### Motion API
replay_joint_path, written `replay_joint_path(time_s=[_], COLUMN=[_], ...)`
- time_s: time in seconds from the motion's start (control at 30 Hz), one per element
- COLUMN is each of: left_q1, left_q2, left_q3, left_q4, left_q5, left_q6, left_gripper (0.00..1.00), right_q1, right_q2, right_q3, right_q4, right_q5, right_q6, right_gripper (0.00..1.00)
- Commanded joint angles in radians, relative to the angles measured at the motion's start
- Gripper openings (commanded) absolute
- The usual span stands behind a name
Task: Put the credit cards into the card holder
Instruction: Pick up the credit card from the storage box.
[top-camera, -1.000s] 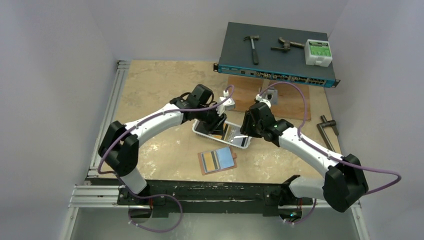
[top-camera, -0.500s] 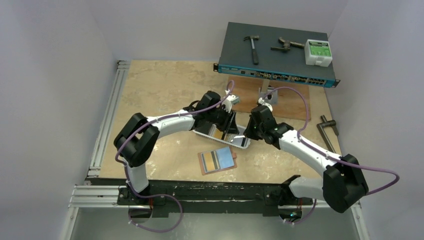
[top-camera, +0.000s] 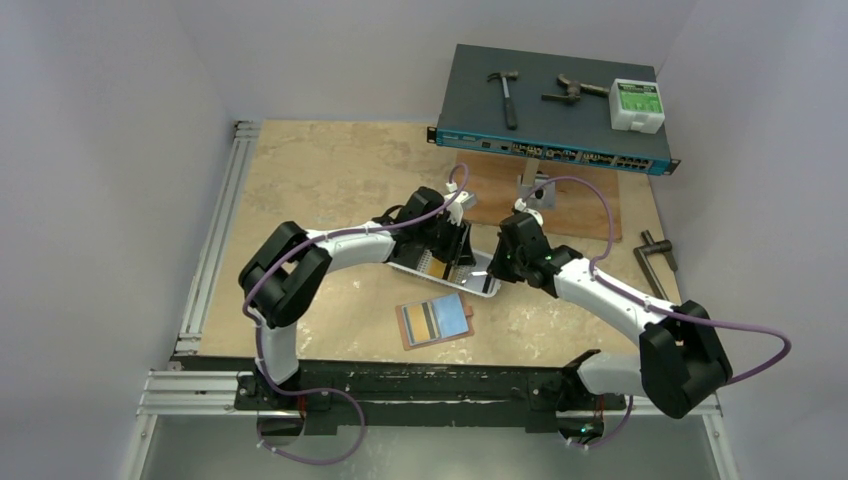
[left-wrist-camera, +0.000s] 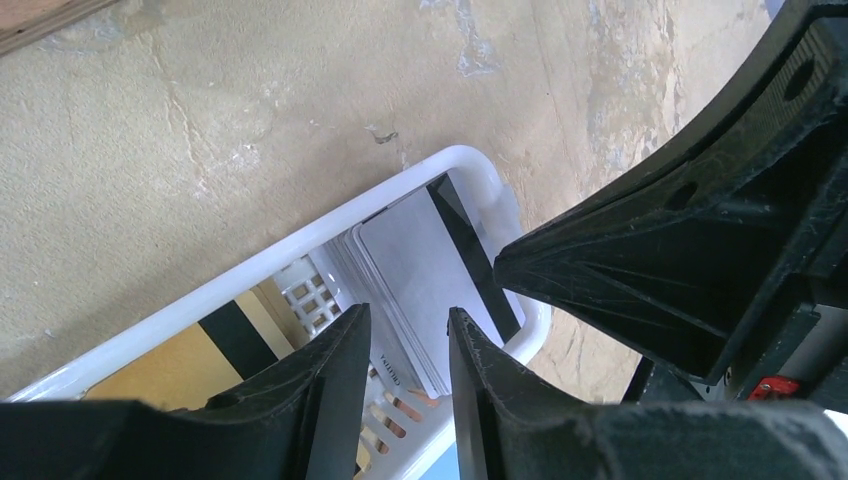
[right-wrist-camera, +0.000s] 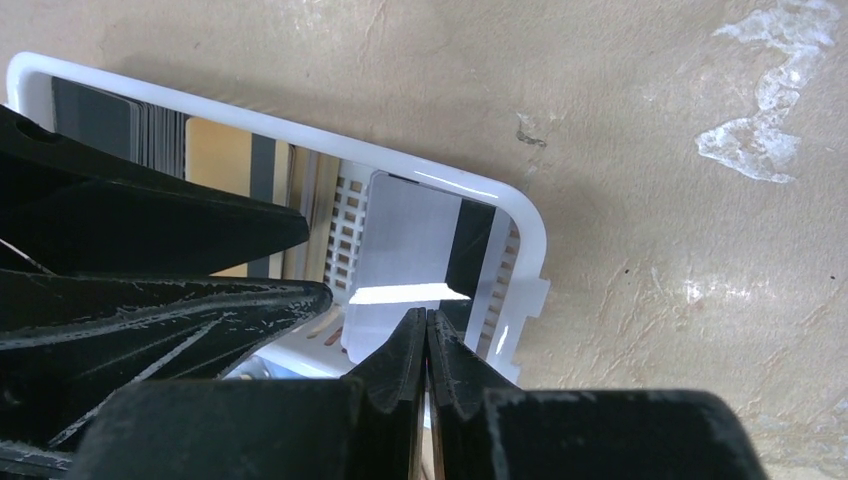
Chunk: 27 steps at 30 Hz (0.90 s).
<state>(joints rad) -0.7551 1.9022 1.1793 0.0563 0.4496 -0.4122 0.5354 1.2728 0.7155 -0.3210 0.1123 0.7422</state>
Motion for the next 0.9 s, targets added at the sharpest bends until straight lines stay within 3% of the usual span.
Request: replay_joint_path(time_s=[0.0,0.4,0.87], left_q1=[-0.005,0.012,0.017], left_q2=[0.028,0.058,0.038], left_q3=[0.023,-0.043,-0.061], left_q4=[0.011,0.17,0.151], left_q5=[-0.001,0.123,0.061], left_q6=[-0.034,-0.114,-0.102], left_gripper=[0.34,0.37,0.41], right_q1=[-0.008,-0.009,-0.009], right_q2=[0.002,0.032,0.053], right_q3=[-0.011,-0.033,-0.05], right_q4=[0.016,0.035,0.049], right_q5=[0.0,-0.024,-0.043], right_q6=[-0.01,-0.018,-0.018], right_gripper=[0.01,0.0,0.0])
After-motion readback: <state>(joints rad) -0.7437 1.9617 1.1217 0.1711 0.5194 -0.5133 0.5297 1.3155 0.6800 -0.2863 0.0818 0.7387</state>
